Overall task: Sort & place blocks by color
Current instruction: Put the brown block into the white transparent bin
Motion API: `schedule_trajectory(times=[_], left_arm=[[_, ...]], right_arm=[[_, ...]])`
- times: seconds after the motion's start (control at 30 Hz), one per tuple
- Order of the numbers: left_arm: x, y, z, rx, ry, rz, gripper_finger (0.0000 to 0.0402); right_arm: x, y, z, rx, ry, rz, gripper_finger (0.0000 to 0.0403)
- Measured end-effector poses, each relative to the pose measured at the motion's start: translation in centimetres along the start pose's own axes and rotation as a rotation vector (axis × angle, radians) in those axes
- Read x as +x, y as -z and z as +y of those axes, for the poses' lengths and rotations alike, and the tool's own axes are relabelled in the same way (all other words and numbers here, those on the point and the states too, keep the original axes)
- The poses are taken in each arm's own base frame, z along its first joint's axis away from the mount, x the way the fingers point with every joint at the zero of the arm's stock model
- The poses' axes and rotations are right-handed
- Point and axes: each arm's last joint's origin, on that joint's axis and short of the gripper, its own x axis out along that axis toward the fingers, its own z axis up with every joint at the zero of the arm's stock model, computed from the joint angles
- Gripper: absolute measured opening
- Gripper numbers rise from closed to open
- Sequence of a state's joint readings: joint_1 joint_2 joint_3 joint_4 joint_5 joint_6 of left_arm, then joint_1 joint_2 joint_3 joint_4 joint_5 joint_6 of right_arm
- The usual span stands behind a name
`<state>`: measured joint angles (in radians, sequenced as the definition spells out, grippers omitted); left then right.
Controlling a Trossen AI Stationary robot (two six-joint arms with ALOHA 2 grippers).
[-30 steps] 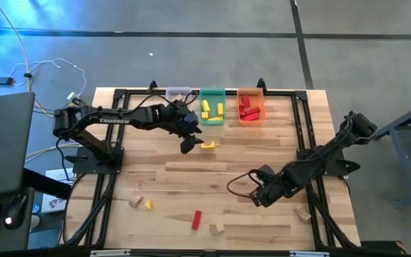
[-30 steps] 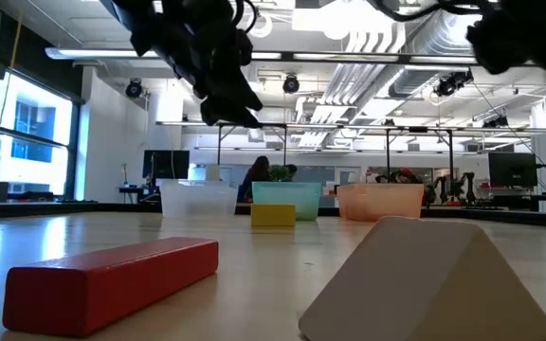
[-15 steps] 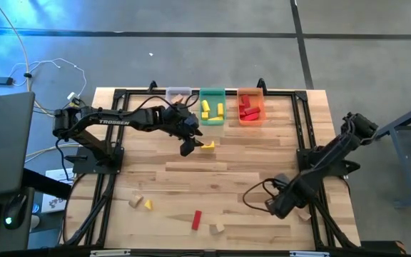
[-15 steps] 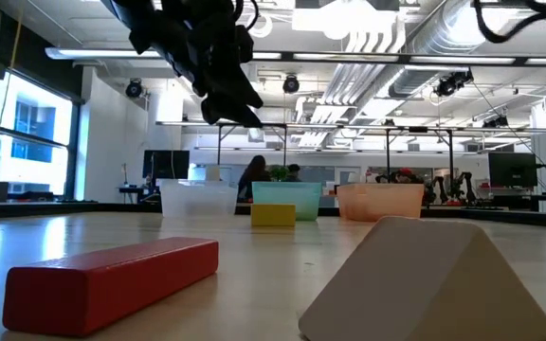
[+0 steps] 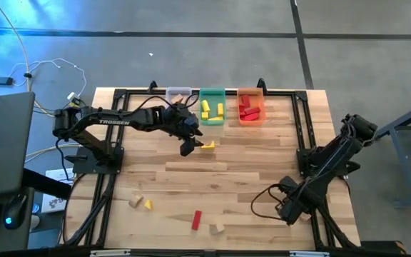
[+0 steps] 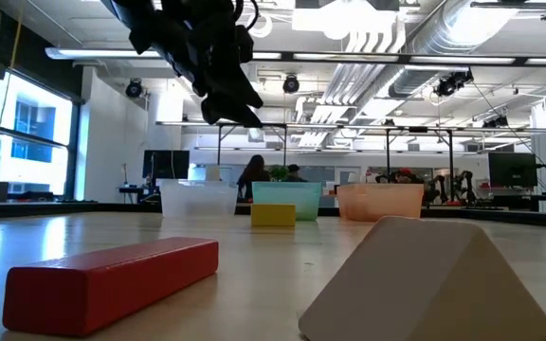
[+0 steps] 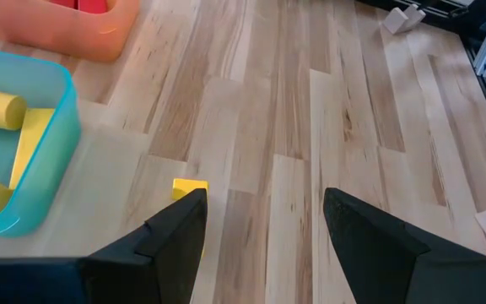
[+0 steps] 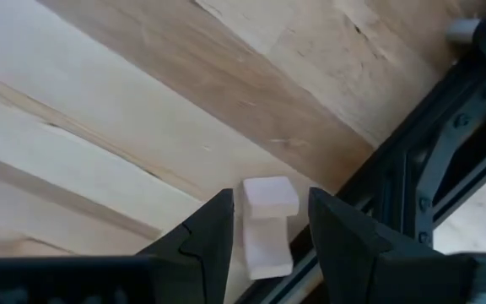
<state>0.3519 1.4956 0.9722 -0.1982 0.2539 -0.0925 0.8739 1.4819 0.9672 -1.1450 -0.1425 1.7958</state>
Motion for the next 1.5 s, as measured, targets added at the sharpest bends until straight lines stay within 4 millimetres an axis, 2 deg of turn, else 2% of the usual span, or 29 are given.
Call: schedule_trajectory(times=[0.17, 0.8, 1.03, 1.37, 1.5], left_arm=[[0.0, 0.0, 0.0, 0.000, 0.000, 0.000, 0.0227], [0.0, 0.0, 0.0, -0.008, 0.000, -0.001, 0.0227], [0.0, 0.0, 0.0, -0.008, -0.001, -0.001, 0.0227], [0.0, 0.0, 0.0, -0.030, -0.003, -0.005, 0.0227], [0.0, 0.0, 0.0, -0.034, -0.002, -0.005, 0.0227]], right_arm=[[1.3, 0.5, 0.7, -0.108, 0.060, 0.033, 0.0138], [3.5, 1.1, 1.7, -0.096, 0.175, 0.162, 0.0138], [4.3, 1.6, 1.7, -0.273, 0.210, 0.179, 0.0138], [4.4, 1.4, 1.7, -0.665, 0.185, 0.158, 0.0138], [4.5, 1.5, 1.7, -0.740, 0.180, 0.168, 0.0138]])
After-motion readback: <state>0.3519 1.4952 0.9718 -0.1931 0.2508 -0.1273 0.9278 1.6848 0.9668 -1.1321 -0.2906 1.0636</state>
